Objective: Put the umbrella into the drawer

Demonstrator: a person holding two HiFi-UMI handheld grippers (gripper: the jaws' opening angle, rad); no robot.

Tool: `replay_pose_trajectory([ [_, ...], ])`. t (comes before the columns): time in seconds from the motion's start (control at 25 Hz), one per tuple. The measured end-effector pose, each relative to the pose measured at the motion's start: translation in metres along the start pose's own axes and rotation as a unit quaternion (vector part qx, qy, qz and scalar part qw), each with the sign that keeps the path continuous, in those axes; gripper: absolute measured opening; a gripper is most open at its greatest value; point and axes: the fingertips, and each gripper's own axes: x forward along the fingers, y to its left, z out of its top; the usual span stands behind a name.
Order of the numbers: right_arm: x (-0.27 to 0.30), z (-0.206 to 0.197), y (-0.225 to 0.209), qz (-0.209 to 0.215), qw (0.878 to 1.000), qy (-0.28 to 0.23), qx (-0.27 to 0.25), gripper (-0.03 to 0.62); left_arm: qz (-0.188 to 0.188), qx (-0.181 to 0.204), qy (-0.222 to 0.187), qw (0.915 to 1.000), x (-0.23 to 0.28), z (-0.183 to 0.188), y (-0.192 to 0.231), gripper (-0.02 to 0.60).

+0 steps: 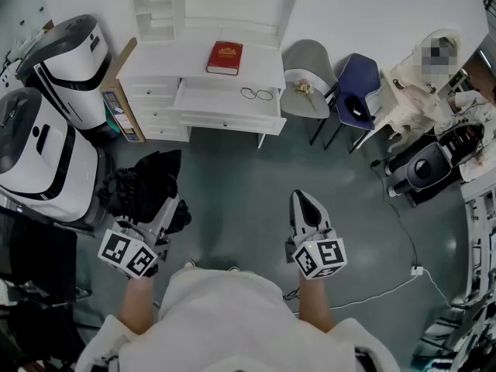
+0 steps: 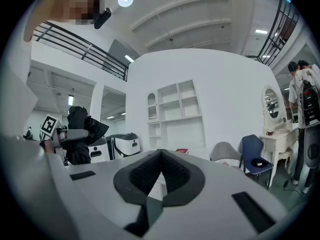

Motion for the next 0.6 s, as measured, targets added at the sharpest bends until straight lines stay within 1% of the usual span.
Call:
replay_pose_trajectory([
  [0.16, 0.008, 0.003, -0.005, 0.013, 1.000, 0.002, -0.004, 0.000, 0.006, 0.002, -0.002, 1.0000, 0.009, 0.001, 0.000, 0.268],
  [0.36, 0.015, -0.005, -0.010, 0.033, 0.999, 0.005, -0.002, 0.000, 0.019, 0.003, 0.001, 0.9998, 0.010, -0.007, -0.002, 0.268],
  [0.48, 0.017, -0.004, -0.009, 0.047, 0.999, -0.004, -0.021, 0.002, 0.030, 0.006, 0.002, 0.9995, 0.008, -0.010, -0.005, 0.268],
  [0.6, 0.019, -0.010, -0.009, 0.061, 0.998, 0.002, -0.032, 0.002, 0.041, 0.006, 0.006, 0.9991, 0.007, -0.016, -0.007, 0.268],
])
